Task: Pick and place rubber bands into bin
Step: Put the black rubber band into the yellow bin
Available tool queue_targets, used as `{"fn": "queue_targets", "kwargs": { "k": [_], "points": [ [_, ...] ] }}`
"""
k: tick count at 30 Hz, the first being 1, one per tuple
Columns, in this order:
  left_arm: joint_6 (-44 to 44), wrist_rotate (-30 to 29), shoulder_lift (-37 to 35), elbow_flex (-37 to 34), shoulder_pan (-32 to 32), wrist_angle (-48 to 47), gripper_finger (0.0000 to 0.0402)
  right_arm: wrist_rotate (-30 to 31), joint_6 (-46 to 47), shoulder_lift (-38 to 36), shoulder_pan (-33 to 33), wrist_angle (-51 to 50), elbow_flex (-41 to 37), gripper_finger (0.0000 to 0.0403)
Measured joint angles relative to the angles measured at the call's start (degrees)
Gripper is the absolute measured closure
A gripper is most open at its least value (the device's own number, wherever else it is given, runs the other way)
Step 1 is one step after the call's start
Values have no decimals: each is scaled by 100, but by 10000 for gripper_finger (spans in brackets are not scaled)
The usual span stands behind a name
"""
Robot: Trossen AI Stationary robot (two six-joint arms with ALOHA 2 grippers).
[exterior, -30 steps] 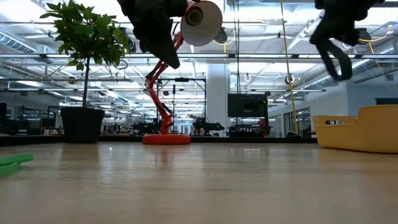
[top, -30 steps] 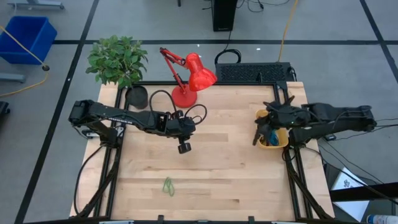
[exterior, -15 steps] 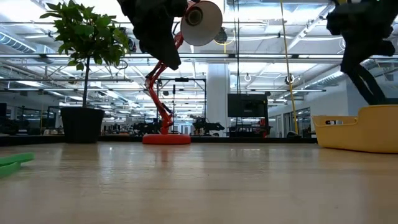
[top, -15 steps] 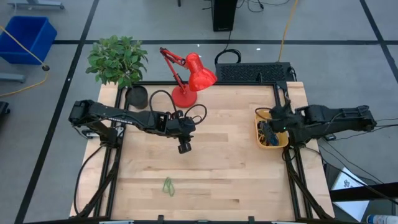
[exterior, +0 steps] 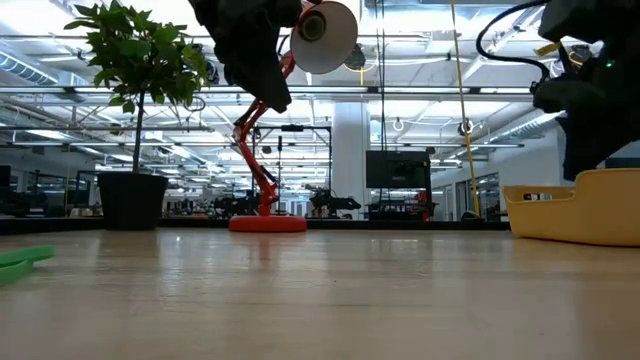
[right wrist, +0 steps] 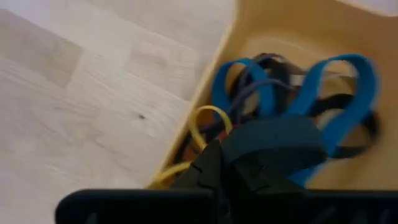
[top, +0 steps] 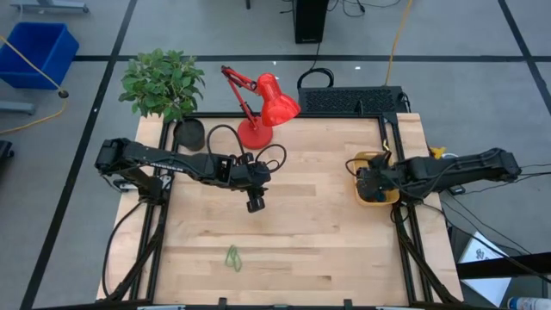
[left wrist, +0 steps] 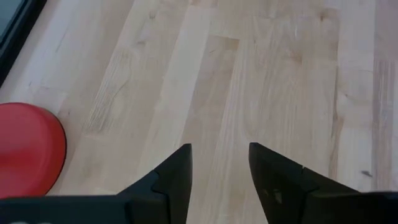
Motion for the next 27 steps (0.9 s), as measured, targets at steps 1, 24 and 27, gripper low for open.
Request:
{"fn": "queue_targets", "kwargs": {
  "k": [1,24,27],
  "points": [
    [-2,0,0,0,0,0,236,-9,-13,3,0,134,-51,394],
    [-366,7,0,-2,-13,2,236,599,137,-61,0,383,-129,227],
    [-585,7,0,-2,-12,1,236,778,135,-164,-4,441,-129,215]
  ]
}}
